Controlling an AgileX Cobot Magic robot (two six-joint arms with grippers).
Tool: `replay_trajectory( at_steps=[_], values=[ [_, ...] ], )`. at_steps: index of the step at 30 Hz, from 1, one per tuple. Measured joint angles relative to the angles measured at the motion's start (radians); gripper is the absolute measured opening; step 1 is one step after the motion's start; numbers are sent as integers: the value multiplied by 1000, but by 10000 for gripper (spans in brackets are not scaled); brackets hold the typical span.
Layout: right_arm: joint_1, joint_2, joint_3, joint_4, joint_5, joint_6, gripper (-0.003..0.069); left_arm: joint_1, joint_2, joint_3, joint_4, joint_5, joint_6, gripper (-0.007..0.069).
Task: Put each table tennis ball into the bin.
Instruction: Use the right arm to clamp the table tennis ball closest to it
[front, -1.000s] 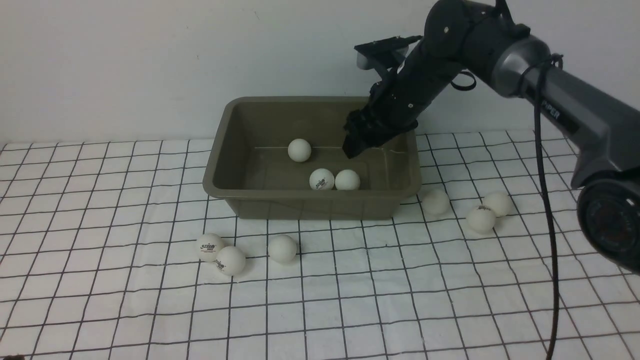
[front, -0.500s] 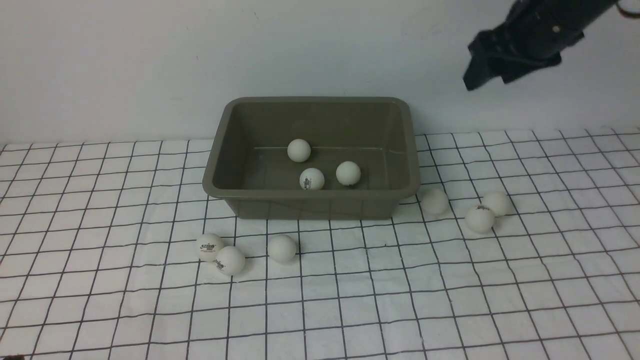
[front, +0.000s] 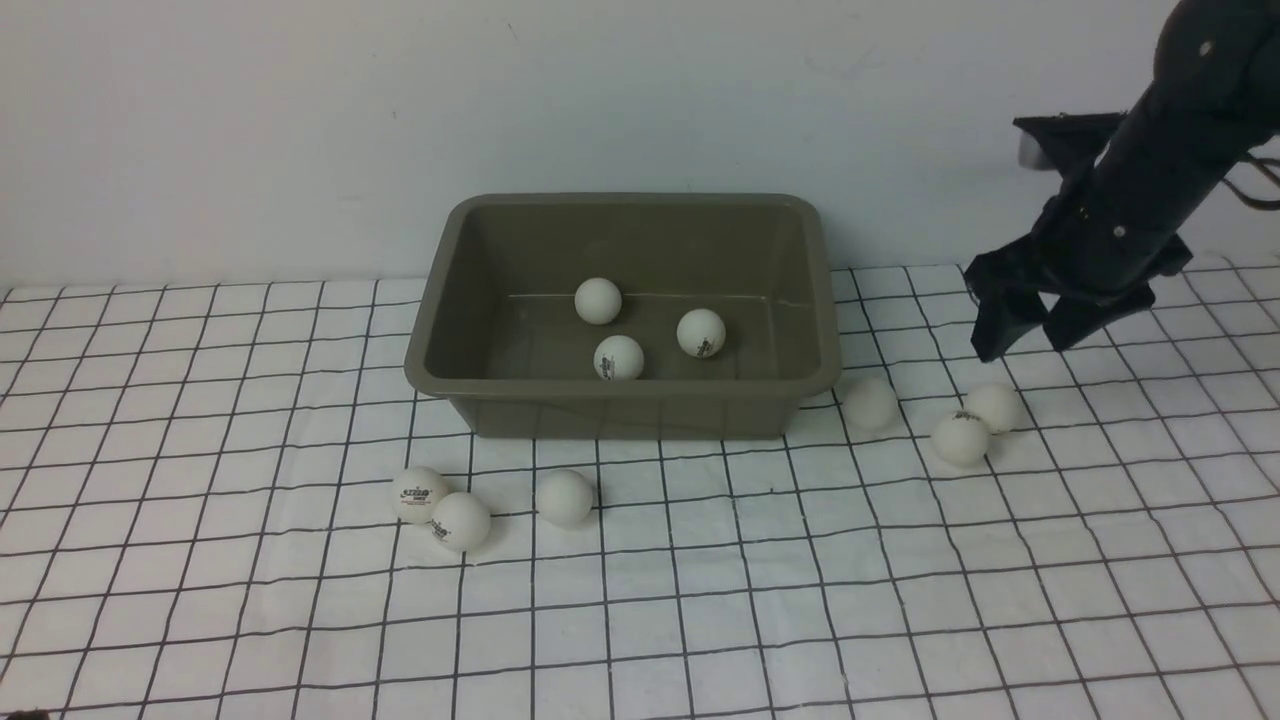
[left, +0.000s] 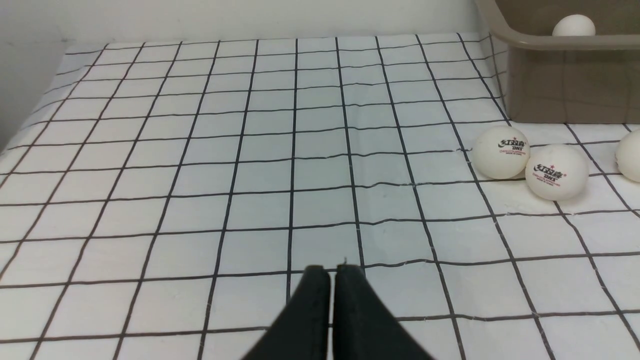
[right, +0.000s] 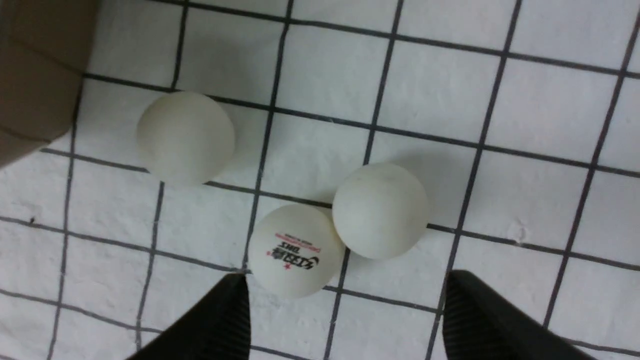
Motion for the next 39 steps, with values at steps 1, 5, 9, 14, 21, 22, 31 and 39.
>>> replay_trajectory(
  at_steps=[1, 5, 9, 14, 21, 22, 31, 39],
  values=[
    [0, 5, 0, -8, -3, 7, 466, 0, 0, 0, 0, 0, 0, -4],
    [0, 27, 0, -24, -20, 29, 466, 0, 0, 0, 0, 0, 0, -4],
    [0, 53, 0, -25, -42, 42, 466, 0, 0, 0, 0, 0, 0, -4],
    [0, 78, 1, -25, -62, 49, 466, 0, 0, 0, 0, 0, 0, -4],
    [0, 115, 1, -36, -109, 57, 466, 0, 0, 0, 0, 0, 0, -4],
    [0, 115, 1, -43, -118, 60, 463, 0, 0, 0, 0, 0, 0, -4],
    [0, 148, 1, -51, -121, 71, 453, 0, 0, 0, 0, 0, 0, -4],
    [0, 186, 1, -51, -121, 71, 417, 0, 0, 0, 0, 0, 0, -4]
  ],
)
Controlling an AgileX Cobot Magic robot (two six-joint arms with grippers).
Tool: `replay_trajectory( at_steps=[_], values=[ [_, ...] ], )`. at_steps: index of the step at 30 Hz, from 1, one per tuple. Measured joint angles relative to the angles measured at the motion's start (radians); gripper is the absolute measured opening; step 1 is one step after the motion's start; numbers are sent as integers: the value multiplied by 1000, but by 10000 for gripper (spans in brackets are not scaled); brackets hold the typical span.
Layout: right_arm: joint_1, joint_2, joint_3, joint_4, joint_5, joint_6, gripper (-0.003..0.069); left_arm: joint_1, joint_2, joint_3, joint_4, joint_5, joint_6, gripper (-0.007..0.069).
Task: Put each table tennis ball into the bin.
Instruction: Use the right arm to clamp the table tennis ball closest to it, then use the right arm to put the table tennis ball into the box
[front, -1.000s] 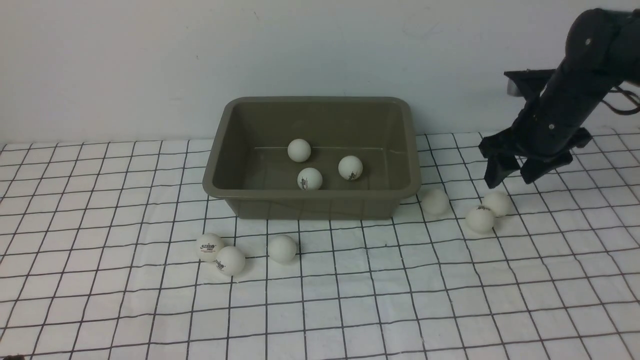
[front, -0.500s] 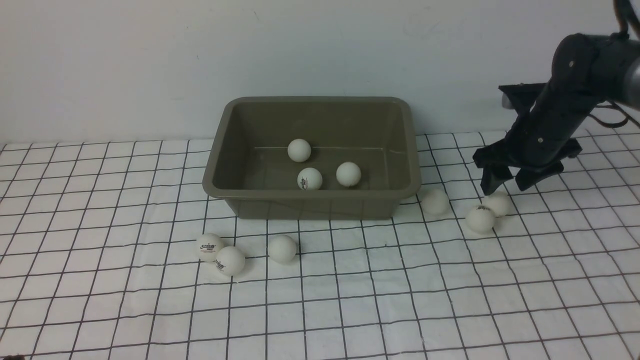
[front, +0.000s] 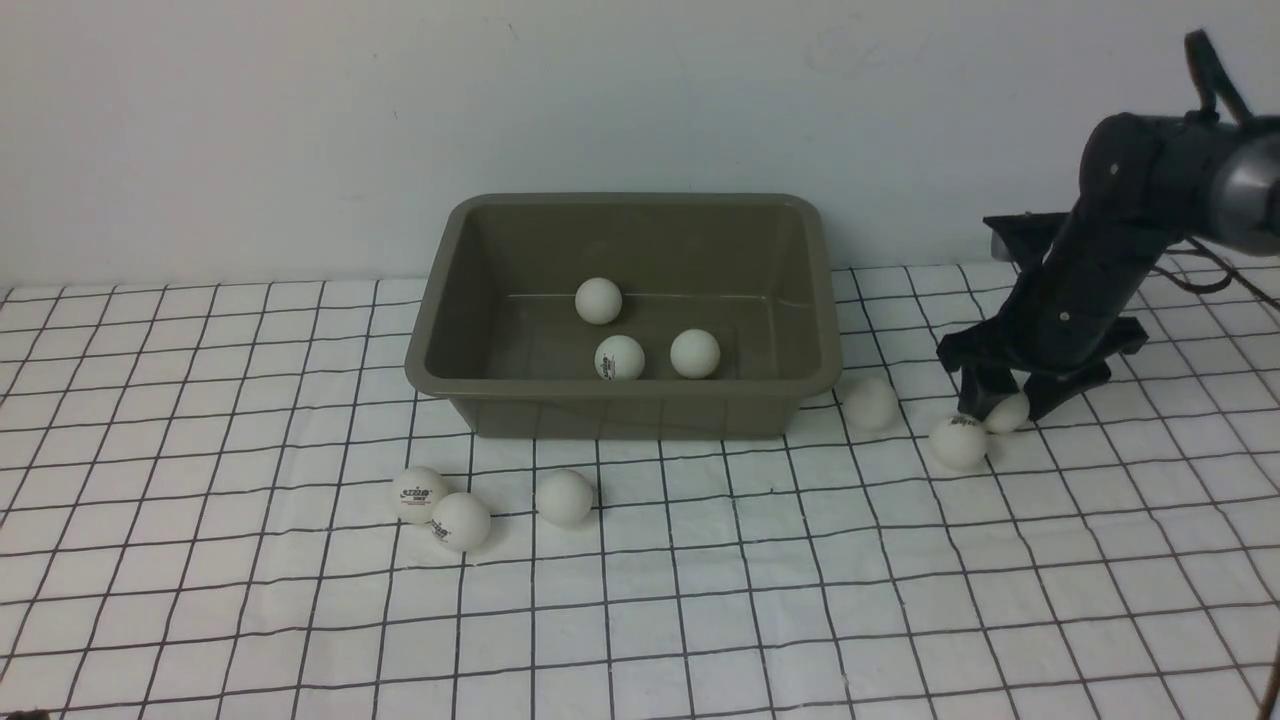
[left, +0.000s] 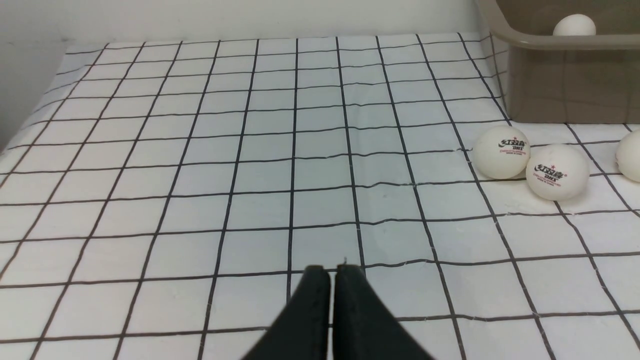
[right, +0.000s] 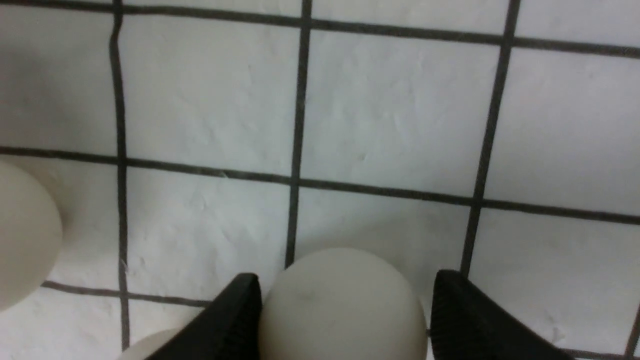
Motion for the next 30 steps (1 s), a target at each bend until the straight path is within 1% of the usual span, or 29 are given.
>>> replay_trajectory(
  at_steps=[3, 6, 10, 11, 13, 16, 18, 20, 21, 22, 23, 26, 27, 30],
  values=[
    [0, 0, 0, 0, 0, 0, 364, 0, 0, 0, 0, 0, 0, -4],
    [0, 0, -14, 0, 14, -18, 363, 0, 0, 0, 0, 0, 0, -4],
    [0, 1, -96, 8, 73, -26, 363, 0, 0, 0, 0, 0, 0, -4],
    [0, 1, -166, 40, 103, -36, 363, 0, 0, 0, 0, 0, 0, -4],
    [0, 1, -240, 86, 113, -52, 363, 0, 0, 0, 0, 0, 0, -4],
    [13, 1, -365, 197, 114, -80, 363, 0, 0, 0, 0, 0, 0, -4],
    [25, 0, -403, 224, 115, -89, 363, 0, 0, 0, 0, 0, 0, -4],
    [60, 0, -458, 248, 115, -102, 363, 0, 0, 0, 0, 0, 0, -4],
    [110, 0, -487, 250, 116, -114, 363, 0, 0, 0, 0, 0, 0, -4],
    [110, 0, -487, 250, 116, -114, 363, 0, 0, 0, 0, 0, 0, -4],
    [174, 0, -499, 231, 121, -127, 363, 0, 0, 0, 0, 0, 0, -4],
    [236, 8, -500, 203, 130, -130, 363, 0, 0, 0, 0, 0, 0, -4],
    [297, 31, -501, 158, 134, -144, 363, 0, 0, 0, 0, 0, 0, -4],
    [332, 60, -501, 120, 135, -153, 363, 0, 0, 0, 0, 0, 0, -4]
  ],
)
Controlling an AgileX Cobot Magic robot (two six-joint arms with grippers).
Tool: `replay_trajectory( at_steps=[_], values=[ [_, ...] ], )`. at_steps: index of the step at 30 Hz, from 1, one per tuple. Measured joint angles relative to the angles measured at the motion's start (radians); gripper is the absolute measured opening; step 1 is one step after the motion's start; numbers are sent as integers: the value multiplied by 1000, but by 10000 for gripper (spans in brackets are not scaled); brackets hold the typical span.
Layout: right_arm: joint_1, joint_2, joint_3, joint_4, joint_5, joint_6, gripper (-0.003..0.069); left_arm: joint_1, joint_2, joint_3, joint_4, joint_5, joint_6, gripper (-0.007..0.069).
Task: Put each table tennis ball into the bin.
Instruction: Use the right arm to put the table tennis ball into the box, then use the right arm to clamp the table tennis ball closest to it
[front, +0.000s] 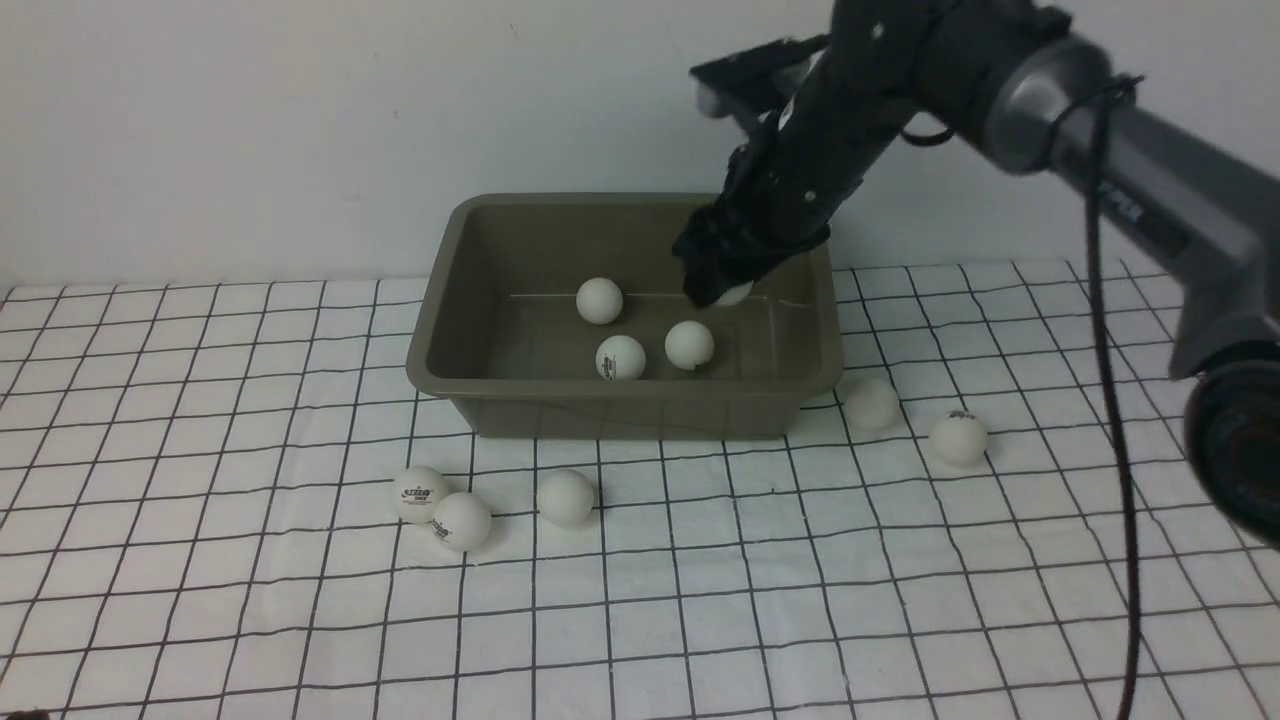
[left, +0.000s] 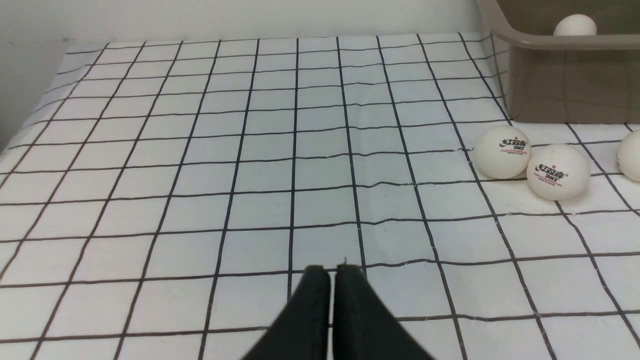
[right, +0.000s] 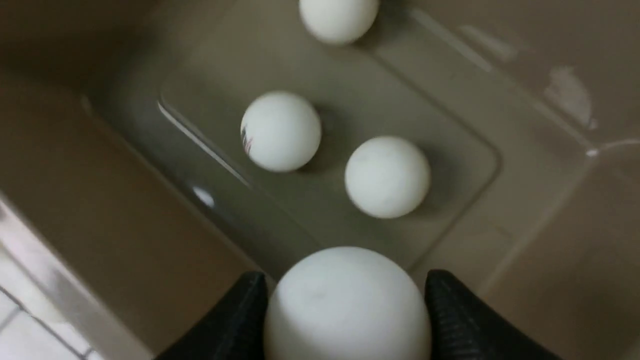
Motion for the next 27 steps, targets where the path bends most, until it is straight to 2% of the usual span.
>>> replay_trajectory(
  at_steps=[3, 8, 14, 22, 27],
  values=[
    [33, 47, 0, -53, 1, -4, 363, 0, 0, 0, 0, 0, 0, -4],
    [37, 66, 1, -70, 1, -4, 385, 0, 0, 0, 0, 0, 0, -4],
    [37, 66, 1, -75, 1, -4, 456, 0, 0, 0, 0, 0, 0, -4],
    [31, 27, 1, -98, 2, 15, 461, 0, 0, 0, 0, 0, 0, -4],
    [-66, -167, 31, -99, 3, 70, 461, 0, 0, 0, 0, 0, 0, -4]
  ],
)
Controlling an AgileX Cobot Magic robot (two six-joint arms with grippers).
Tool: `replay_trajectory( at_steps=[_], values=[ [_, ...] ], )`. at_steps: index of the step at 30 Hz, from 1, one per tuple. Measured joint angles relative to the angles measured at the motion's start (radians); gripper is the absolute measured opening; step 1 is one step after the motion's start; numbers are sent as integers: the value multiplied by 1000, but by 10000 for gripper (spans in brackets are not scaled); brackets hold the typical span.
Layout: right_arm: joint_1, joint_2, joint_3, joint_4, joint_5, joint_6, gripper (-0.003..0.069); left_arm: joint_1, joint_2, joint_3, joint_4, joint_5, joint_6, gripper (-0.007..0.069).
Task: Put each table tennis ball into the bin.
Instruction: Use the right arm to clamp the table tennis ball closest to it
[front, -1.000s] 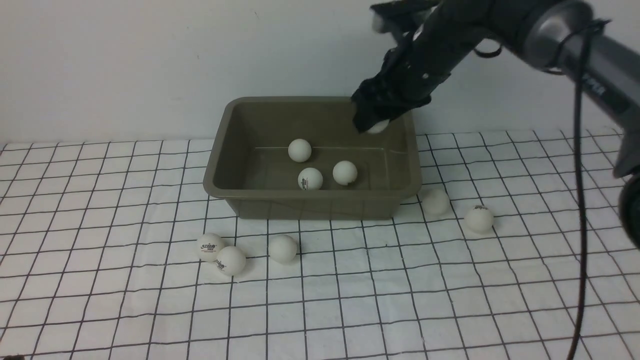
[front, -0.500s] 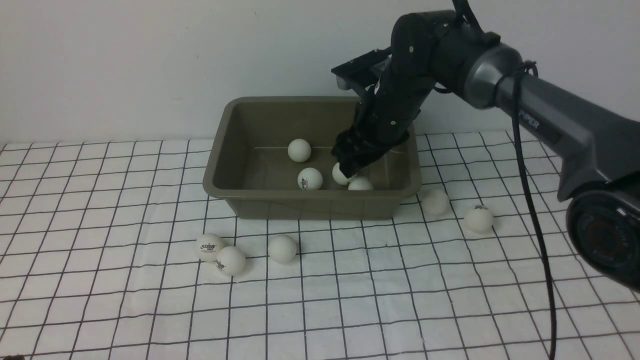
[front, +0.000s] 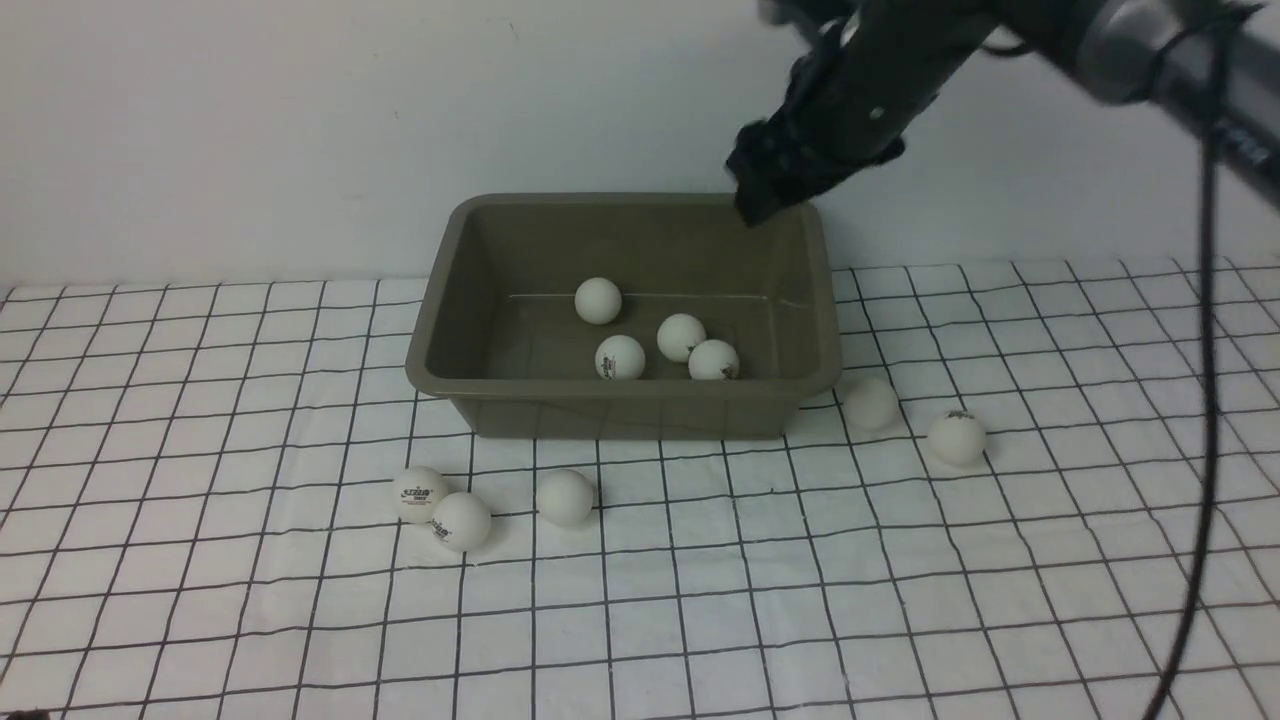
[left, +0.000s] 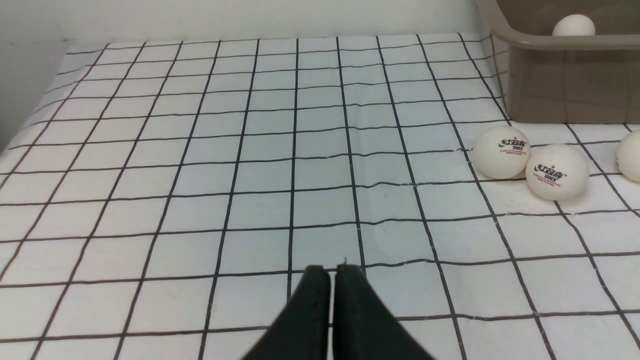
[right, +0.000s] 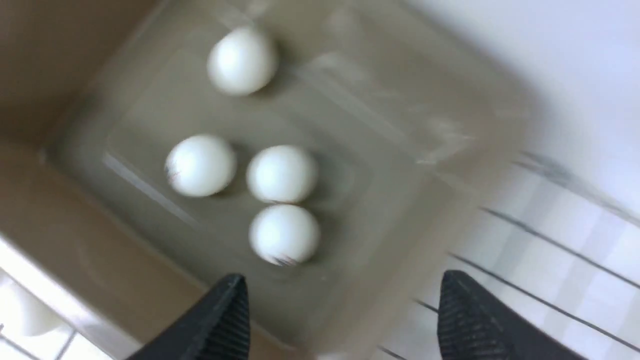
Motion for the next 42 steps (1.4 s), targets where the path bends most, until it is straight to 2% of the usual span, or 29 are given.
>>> replay_trajectory(
  at_steps=[5, 11, 13, 22, 42],
  values=[
    [-109, -137, 154, 3, 0, 8, 461, 0, 0, 0, 0, 0, 0, -4],
    [-174, -196, 304, 16, 0, 8, 461, 0, 0, 0, 0, 0, 0, -4],
    [-205, -230, 464, 21, 0, 3, 461, 0, 0, 0, 0, 0, 0, -4],
    [-187, -232, 649, 35, -77, -18, 461, 0, 0, 0, 0, 0, 0, -4],
    [-185, -58, 652, 9, -192, -19, 461, 0, 0, 0, 0, 0, 0, -4]
  ],
)
